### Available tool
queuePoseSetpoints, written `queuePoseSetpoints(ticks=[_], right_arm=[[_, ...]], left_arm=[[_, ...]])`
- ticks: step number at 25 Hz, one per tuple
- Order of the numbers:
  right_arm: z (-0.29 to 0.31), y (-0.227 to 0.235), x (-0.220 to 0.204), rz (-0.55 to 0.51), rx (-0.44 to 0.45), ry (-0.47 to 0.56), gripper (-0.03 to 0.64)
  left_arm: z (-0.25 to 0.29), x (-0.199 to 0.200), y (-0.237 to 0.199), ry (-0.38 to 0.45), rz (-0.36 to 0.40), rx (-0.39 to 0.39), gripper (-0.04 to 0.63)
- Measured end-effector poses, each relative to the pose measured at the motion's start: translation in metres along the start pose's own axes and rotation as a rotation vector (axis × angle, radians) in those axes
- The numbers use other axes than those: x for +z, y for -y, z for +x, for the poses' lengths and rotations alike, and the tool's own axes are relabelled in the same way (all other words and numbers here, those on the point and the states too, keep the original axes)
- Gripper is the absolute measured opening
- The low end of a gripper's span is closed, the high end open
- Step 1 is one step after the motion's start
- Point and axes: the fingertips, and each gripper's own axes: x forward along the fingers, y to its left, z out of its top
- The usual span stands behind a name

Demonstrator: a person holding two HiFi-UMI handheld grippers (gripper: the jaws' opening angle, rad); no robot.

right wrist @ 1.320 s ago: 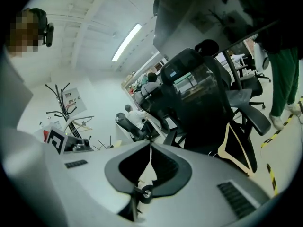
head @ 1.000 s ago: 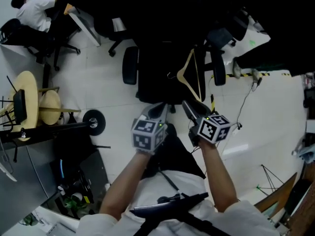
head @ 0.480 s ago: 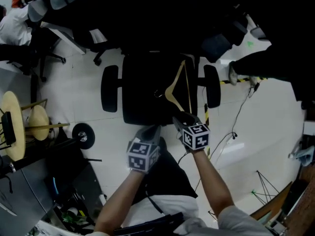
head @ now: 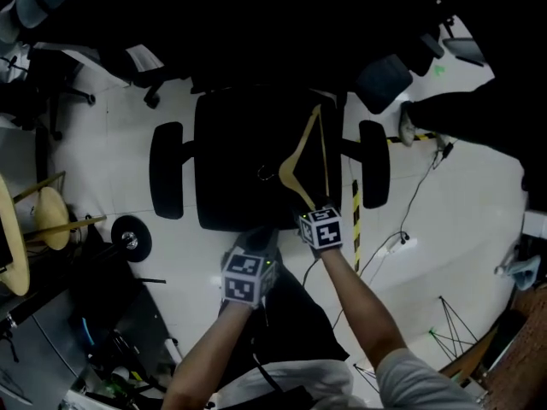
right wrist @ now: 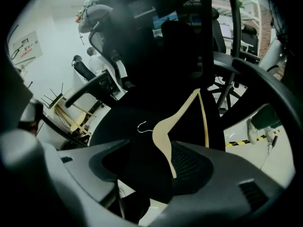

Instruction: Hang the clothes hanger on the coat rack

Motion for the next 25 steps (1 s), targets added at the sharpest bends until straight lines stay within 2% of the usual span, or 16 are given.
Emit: queuePoseSetpoints(ticks=[12, 15, 25], right_arm=[[0.09, 0.02, 0.02, -0.01, -0.099, -0.062, 0.33], [0.109, 0.022, 0.013, -0.025, -0.115, -0.111, 0.33], [0.127, 0.024, 0.005, -0.063, -0.202, -0.193, 0.317]], left_arm=[[0.023, 0.004, -0.043, 0.0, -0.092, 0.046, -0.003], [0.022, 0.007, -0.054, 0.012, -0.117, 0.061, -0.003], [0.013, 0.002, -0.079, 0.02, -0.177, 0.105, -0.003]])
